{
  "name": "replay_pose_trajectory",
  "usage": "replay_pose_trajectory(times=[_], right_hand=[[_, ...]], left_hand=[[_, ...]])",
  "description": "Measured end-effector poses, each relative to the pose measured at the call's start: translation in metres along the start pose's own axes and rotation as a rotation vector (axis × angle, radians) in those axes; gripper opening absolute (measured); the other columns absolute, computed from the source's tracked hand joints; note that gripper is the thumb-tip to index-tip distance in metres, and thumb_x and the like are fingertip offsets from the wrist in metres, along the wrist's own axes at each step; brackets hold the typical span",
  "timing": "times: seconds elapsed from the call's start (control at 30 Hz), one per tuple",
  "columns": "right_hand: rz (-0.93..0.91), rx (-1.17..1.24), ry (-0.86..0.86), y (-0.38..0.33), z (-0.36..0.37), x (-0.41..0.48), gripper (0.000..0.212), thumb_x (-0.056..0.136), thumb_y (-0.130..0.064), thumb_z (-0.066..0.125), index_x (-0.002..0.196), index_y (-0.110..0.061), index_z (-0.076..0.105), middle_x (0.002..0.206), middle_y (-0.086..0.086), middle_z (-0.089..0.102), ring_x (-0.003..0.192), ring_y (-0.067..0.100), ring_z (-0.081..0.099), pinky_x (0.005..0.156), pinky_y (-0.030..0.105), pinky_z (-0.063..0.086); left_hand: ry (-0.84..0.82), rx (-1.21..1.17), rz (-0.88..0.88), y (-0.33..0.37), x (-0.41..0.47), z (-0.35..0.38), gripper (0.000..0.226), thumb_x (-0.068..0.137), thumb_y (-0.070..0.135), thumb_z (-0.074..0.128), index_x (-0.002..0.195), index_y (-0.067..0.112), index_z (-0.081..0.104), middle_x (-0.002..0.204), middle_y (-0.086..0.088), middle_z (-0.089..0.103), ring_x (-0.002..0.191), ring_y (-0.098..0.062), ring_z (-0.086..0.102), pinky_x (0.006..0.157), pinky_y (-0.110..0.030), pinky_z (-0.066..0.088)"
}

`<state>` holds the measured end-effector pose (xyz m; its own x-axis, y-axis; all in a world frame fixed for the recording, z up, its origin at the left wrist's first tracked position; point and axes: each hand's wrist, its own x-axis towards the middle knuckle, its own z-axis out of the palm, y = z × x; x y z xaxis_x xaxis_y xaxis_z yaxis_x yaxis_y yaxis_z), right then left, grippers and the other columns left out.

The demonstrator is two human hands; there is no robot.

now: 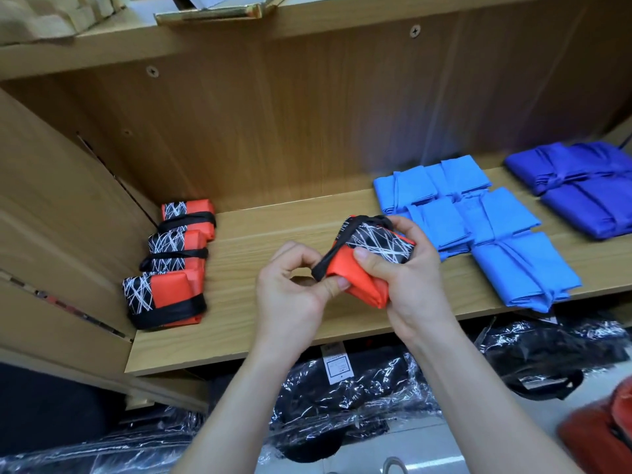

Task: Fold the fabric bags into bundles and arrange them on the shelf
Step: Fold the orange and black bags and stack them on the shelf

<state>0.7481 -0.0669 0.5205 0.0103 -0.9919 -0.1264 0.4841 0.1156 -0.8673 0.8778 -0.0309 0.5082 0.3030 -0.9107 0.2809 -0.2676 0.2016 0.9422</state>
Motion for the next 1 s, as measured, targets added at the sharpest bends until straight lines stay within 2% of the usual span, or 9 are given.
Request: replay_pose_trajectory(times=[0.1, 0.3, 0.4, 0.53, 0.63, 0.7, 0.8, 0.9, 1.0], right_hand=[[-0.064, 0.027, 0.125, 0.000, 0.007, 0.001, 0.051, 0.070, 0.020, 0.070, 0.101, -0.020, 0.058, 0.091, 0.001, 0.068, 0.077, 0.013, 0.068, 0.064, 0.029, 0.056], [-0.119, 0.062, 0.217, -0.001, 0.021, 0.004, 0.051, 0.070, 0.022, 0.069, 0.097, -0.021, 0.059, 0.090, 0.003, 0.069, 0.078, 0.016, 0.068, 0.064, 0.031, 0.058], [-0.275, -0.160, 0.224, 0.004, 0.023, 0.003, 0.053, 0.070, 0.016, 0.072, 0.097, -0.027, 0.058, 0.096, 0.000, 0.068, 0.084, 0.013, 0.068, 0.077, 0.032, 0.057], [-0.463, -0.397, 0.214, 0.007, 0.020, 0.003, 0.049, 0.074, 0.008, 0.072, 0.103, -0.027, 0.052, 0.097, -0.013, 0.062, 0.088, 0.005, 0.063, 0.083, 0.021, 0.050], [-0.421, -0.417, 0.217, 0.013, 0.014, 0.007, 0.046, 0.078, 0.003, 0.070, 0.101, -0.031, 0.051, 0.098, -0.012, 0.061, 0.091, 0.008, 0.063, 0.087, 0.028, 0.051], [-0.310, -0.322, 0.232, 0.016, 0.012, 0.009, 0.032, 0.084, -0.009, 0.069, 0.097, -0.034, 0.054, 0.099, -0.009, 0.063, 0.095, 0.012, 0.064, 0.092, 0.038, 0.052], [-0.159, -0.183, 0.267, 0.012, 0.014, 0.013, 0.006, 0.098, -0.024, 0.053, 0.094, -0.027, 0.057, 0.095, -0.010, 0.063, 0.088, 0.005, 0.061, 0.086, 0.032, 0.049], [-0.097, -0.058, 0.319, 0.011, 0.015, 0.015, 0.015, 0.102, -0.027, 0.046, 0.096, -0.020, 0.059, 0.095, -0.006, 0.064, 0.084, 0.006, 0.061, 0.083, 0.029, 0.051], [-0.003, 0.093, 0.373, 0.013, 0.015, 0.015, 0.020, 0.103, -0.023, 0.045, 0.090, -0.017, 0.058, 0.081, -0.007, 0.064, 0.063, -0.002, 0.063, 0.060, 0.016, 0.052]], left_hand=[[0.092, -0.002, 0.056, 0.002, -0.006, 0.007, 0.019, 0.062, 0.014, 0.080, 0.064, 0.020, 0.062, 0.070, 0.011, 0.053, 0.069, 0.000, 0.052, 0.065, -0.014, 0.040], [0.140, 0.071, 0.131, 0.006, -0.016, 0.016, 0.021, 0.069, 0.016, 0.078, 0.070, 0.031, 0.063, 0.073, 0.015, 0.052, 0.071, -0.003, 0.051, 0.068, -0.014, 0.039], [0.086, 0.110, 0.171, 0.008, -0.021, 0.014, 0.015, 0.072, 0.015, 0.077, 0.076, 0.026, 0.067, 0.075, 0.017, 0.050, 0.073, -0.002, 0.049, 0.070, -0.014, 0.038], [-0.022, 0.189, 0.252, 0.013, -0.022, 0.012, 0.008, 0.080, 0.024, 0.067, 0.088, 0.024, 0.068, 0.078, 0.023, 0.045, 0.075, -0.003, 0.045, 0.070, -0.016, 0.036], [-0.130, 0.286, 0.334, 0.013, -0.021, 0.010, 0.009, 0.086, 0.022, 0.061, 0.091, 0.021, 0.067, 0.078, 0.022, 0.041, 0.074, -0.003, 0.044, 0.068, -0.019, 0.036], [-0.139, 0.356, 0.365, 0.008, -0.020, 0.011, 0.014, 0.089, 0.025, 0.059, 0.090, 0.016, 0.070, 0.078, 0.019, 0.044, 0.072, -0.003, 0.045, 0.067, -0.020, 0.038], [-0.053, 0.286, 0.281, -0.001, -0.024, 0.014, 0.015, 0.087, 0.031, 0.064, 0.082, 0.019, 0.073, 0.075, 0.012, 0.059, 0.071, -0.002, 0.052, 0.066, -0.017, 0.041], [0.020, -0.059, -0.016, -0.004, -0.027, 0.019, 0.006, 0.076, 0.033, 0.080, 0.073, 0.029, 0.076, 0.074, 0.009, 0.071, 0.073, -0.006, 0.062, 0.069, -0.017, 0.046], [0.007, -0.312, -0.236, -0.005, -0.026, 0.024, 0.004, 0.066, 0.023, 0.079, 0.063, 0.023, 0.076, 0.070, 0.005, 0.072, 0.067, -0.003, 0.062, 0.067, -0.015, 0.048]])
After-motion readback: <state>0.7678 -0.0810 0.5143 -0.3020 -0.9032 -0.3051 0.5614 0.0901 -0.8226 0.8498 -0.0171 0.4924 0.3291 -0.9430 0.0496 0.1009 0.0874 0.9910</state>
